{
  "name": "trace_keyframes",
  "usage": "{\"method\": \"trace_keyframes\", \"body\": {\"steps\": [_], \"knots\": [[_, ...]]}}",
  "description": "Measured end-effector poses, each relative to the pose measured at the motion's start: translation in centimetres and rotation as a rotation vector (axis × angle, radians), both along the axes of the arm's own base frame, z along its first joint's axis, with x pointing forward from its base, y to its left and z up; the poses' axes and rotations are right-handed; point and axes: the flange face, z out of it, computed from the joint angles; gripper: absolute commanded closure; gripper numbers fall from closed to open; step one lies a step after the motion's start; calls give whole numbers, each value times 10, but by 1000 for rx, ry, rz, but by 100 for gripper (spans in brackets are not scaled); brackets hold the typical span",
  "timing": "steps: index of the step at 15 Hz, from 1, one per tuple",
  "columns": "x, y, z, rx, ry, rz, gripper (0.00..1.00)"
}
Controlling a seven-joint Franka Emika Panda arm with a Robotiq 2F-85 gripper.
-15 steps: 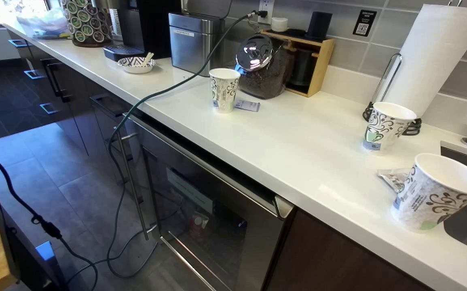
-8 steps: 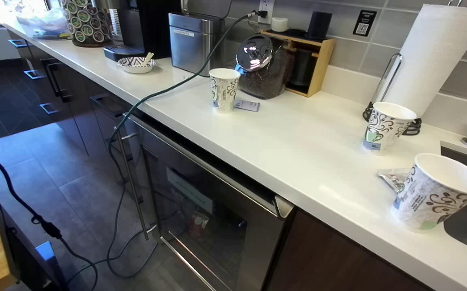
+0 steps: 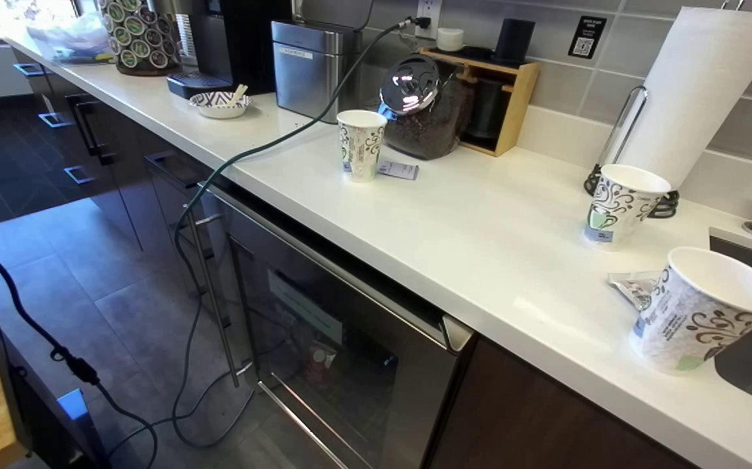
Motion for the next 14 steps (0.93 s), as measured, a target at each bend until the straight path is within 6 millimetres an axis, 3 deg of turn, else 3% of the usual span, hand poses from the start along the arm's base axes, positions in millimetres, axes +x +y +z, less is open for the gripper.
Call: {"method": "trace_keyframes", "body": {"steps": [3,4,6,14], "knots": [[0,1,0,3,-1,0,99],[0,1,0,4,-2,0,72],[0,1,0,7,-2,-1,66],[0,0,0,12,-4,-5,5]]}}
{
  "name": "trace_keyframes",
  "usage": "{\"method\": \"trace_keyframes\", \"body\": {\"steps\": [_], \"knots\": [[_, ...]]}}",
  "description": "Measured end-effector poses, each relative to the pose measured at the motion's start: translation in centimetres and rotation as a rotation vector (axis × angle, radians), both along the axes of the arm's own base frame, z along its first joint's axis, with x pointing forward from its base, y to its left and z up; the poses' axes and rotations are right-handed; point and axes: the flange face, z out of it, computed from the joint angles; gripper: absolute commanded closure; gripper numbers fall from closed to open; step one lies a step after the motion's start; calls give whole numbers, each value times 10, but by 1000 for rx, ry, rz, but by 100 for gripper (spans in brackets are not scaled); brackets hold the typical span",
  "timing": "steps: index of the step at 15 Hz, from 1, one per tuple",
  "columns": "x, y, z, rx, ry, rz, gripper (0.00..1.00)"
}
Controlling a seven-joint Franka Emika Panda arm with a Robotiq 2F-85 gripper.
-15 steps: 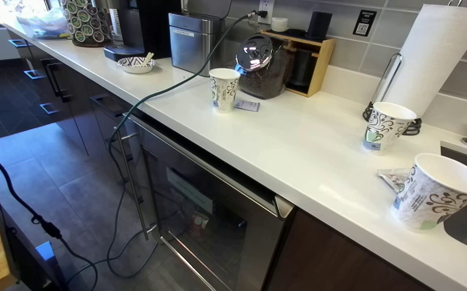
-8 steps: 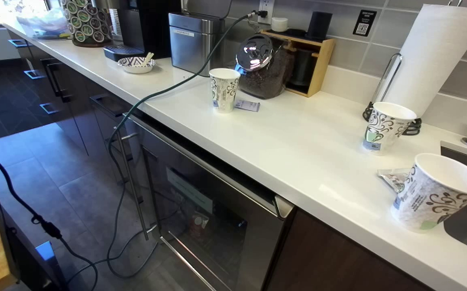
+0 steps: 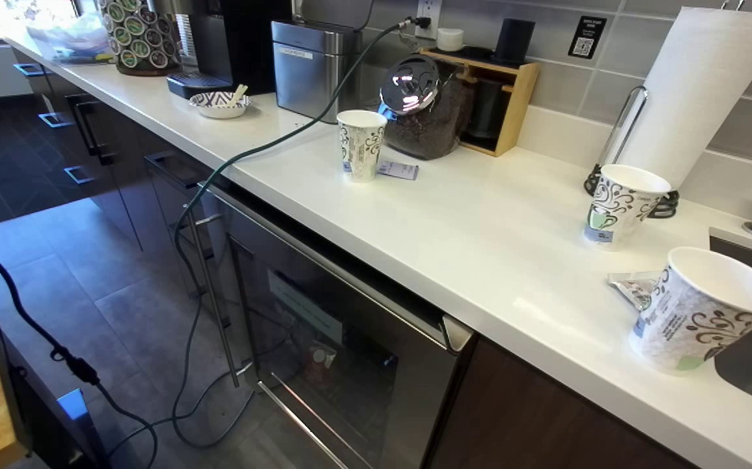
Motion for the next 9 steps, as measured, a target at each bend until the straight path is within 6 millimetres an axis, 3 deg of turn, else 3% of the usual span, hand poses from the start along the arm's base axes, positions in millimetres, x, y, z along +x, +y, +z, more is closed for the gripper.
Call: {"method": "trace_keyframes", "body": {"steps": [5,9], "knots": [[-6,-9,4,1,-7,-18,0],[-25,-19,20,1,-24,-39,0]]}}
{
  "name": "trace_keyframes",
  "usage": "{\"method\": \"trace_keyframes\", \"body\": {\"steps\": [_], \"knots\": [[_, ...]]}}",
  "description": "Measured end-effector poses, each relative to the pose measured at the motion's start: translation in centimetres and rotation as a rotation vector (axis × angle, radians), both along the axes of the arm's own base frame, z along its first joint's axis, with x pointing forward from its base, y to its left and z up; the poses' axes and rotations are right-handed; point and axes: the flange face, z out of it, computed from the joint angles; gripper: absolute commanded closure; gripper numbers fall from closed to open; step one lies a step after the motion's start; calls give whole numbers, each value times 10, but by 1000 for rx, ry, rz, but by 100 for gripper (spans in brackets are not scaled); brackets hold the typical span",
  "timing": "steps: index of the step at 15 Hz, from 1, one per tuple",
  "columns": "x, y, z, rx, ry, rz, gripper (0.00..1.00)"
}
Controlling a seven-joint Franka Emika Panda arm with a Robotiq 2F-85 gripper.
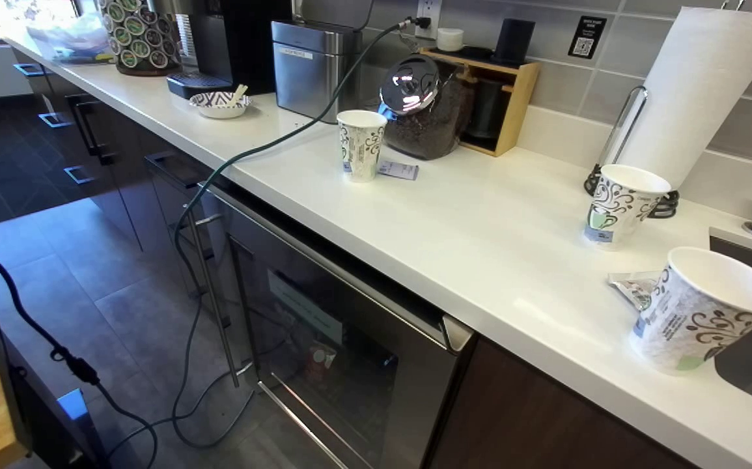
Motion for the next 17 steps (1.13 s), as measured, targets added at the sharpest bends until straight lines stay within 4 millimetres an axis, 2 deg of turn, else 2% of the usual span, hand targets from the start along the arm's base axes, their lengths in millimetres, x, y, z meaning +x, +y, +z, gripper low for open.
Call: {"method": "trace_keyframes", "body": {"steps": [3,5,11,14,17], "knots": [[-26,-5,18,-18,23,6,0],[-52,-9,35,-55,57,45,0],[-155,-9,92,-140,99,336,0],[-192,-6,97,-144,158,497,0],[-209,-8,90,-173,228,652,0]]}}
